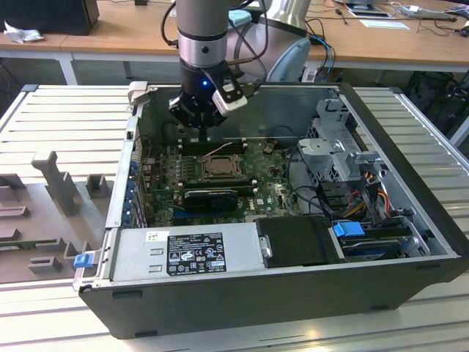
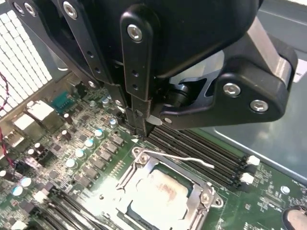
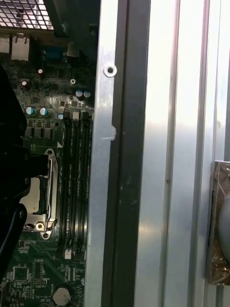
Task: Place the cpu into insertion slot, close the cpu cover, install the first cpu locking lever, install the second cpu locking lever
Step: 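Install the first cpu locking lever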
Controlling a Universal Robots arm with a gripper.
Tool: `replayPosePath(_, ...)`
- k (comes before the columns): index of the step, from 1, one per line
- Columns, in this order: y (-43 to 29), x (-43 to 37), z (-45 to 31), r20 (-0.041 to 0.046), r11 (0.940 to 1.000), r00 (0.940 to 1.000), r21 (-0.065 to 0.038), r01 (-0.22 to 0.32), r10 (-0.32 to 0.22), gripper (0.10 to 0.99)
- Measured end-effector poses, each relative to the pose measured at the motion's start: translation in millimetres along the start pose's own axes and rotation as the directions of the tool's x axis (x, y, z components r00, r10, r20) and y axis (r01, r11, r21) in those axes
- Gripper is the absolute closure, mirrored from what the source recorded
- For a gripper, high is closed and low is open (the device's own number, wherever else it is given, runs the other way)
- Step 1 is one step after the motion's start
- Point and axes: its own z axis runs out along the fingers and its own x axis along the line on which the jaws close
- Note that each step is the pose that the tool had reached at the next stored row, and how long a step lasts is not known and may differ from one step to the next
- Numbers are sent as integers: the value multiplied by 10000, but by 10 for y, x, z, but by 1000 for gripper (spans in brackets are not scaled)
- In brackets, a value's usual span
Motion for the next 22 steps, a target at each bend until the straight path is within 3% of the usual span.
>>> replayPosePath(4,-2,-21,14,22,9991,10000,-426,4,-3,980)
replayPosePath(9,-12,-51,138,19,9991,10000,-426,45,-44,980)
replayPosePath(22,-16,-79,171,18,9991,10000,-427,45,-44,980)
